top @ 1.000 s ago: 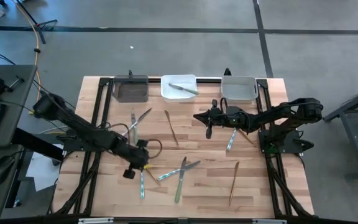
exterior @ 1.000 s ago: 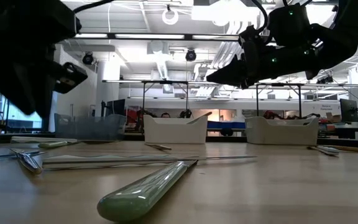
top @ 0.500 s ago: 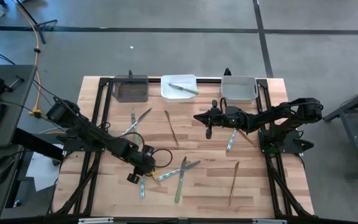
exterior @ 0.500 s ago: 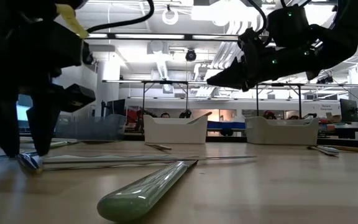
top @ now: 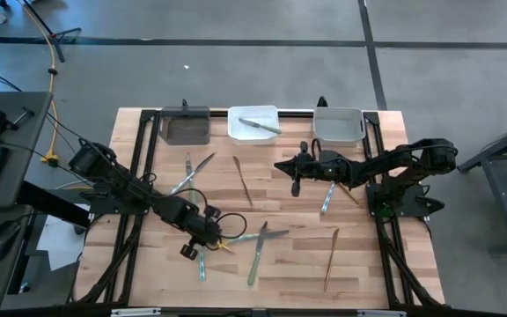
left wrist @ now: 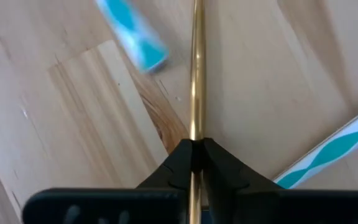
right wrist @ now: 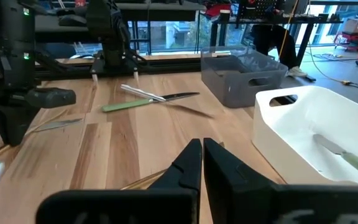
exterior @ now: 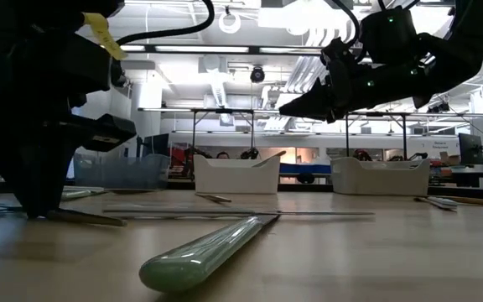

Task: Sort silverware by color (type)
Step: Put the gold knife into black bin

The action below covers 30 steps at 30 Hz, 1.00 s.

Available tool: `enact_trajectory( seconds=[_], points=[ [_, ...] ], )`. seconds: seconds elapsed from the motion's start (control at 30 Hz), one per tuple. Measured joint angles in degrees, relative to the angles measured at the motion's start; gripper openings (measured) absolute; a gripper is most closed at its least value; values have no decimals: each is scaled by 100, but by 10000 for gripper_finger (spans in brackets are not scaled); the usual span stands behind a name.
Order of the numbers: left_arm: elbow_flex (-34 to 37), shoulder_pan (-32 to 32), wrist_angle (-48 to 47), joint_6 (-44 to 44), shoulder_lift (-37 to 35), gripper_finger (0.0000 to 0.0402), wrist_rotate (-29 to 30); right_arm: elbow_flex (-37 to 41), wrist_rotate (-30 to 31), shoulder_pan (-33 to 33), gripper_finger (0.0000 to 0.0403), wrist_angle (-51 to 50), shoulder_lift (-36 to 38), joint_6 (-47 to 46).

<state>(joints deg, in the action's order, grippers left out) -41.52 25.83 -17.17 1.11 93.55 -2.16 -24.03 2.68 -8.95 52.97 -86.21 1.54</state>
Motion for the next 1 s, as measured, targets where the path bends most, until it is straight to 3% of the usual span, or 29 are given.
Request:
enact_trajectory(
  seconds=[0.33,0.6,0.8,1.0],
  points=[
    [39,104,-918,-84,-567,4,-188,0,-4,0,0,0,0,1],
    [21,-112,-1574,55,-1699,3,311,0,-17,0,0,6,0,24],
    [13,-788,-1968,886,-2322,3,629,0,-17,0,0,4,0,-7],
    [12,-1930,-2213,2446,-2764,3,723,0,-15,0,0,10,0,-17]
  ],
)
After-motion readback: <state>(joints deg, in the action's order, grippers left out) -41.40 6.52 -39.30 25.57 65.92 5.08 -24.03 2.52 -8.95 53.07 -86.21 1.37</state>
